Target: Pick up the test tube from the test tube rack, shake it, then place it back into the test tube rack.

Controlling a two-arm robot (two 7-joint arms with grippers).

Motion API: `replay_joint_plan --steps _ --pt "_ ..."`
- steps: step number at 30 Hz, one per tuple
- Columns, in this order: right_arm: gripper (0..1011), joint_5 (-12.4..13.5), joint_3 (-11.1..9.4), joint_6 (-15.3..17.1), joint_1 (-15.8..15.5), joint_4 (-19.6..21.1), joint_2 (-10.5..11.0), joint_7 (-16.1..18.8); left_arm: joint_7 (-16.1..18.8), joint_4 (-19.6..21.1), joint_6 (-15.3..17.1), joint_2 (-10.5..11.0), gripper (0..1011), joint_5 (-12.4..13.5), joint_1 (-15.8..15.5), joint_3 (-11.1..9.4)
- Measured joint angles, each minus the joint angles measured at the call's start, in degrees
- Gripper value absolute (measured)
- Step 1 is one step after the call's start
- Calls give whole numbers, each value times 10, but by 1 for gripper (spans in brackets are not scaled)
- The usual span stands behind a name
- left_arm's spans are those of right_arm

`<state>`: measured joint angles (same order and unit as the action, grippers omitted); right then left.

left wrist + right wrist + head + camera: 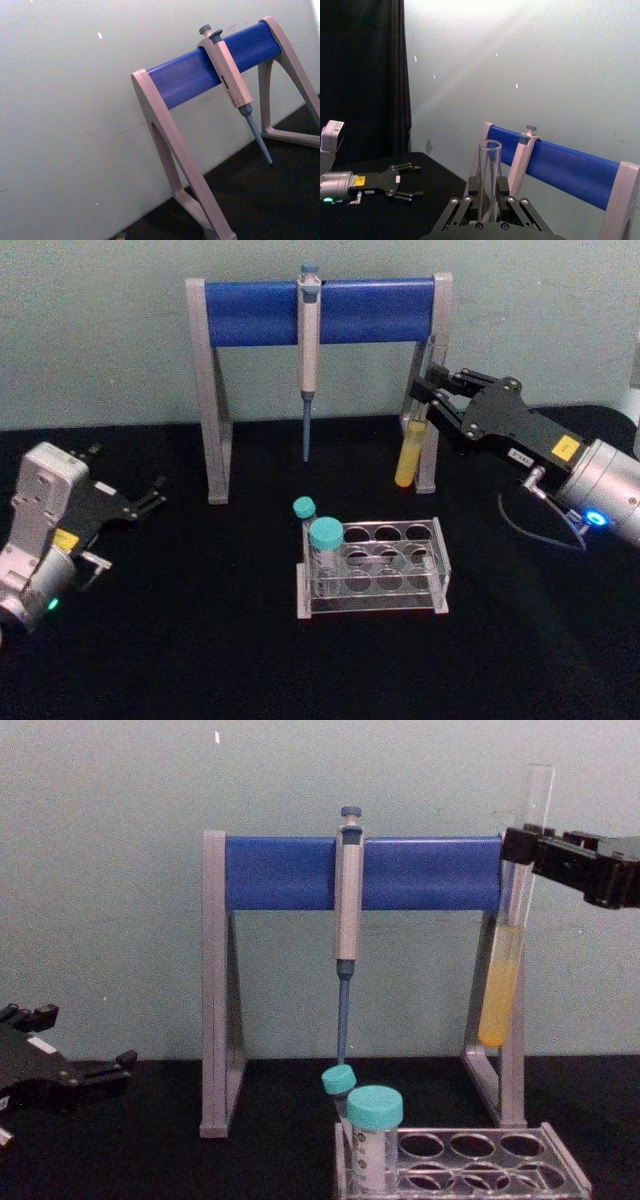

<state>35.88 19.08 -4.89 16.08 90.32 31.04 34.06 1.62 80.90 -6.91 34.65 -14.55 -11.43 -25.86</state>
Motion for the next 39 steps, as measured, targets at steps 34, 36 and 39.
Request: replay_joint_plan --steps 34,36,39 --pt "229 -14 38 3 4 -30 0 17 0 0 0 0 1001 0 0 0" --pt "229 -15 40 5 4 -33 0 17 0 0 0 0 1001 0 0 0" --pt "229 -18 45 8 6 -40 -1 17 0 0 0 0 1001 0 0 0"
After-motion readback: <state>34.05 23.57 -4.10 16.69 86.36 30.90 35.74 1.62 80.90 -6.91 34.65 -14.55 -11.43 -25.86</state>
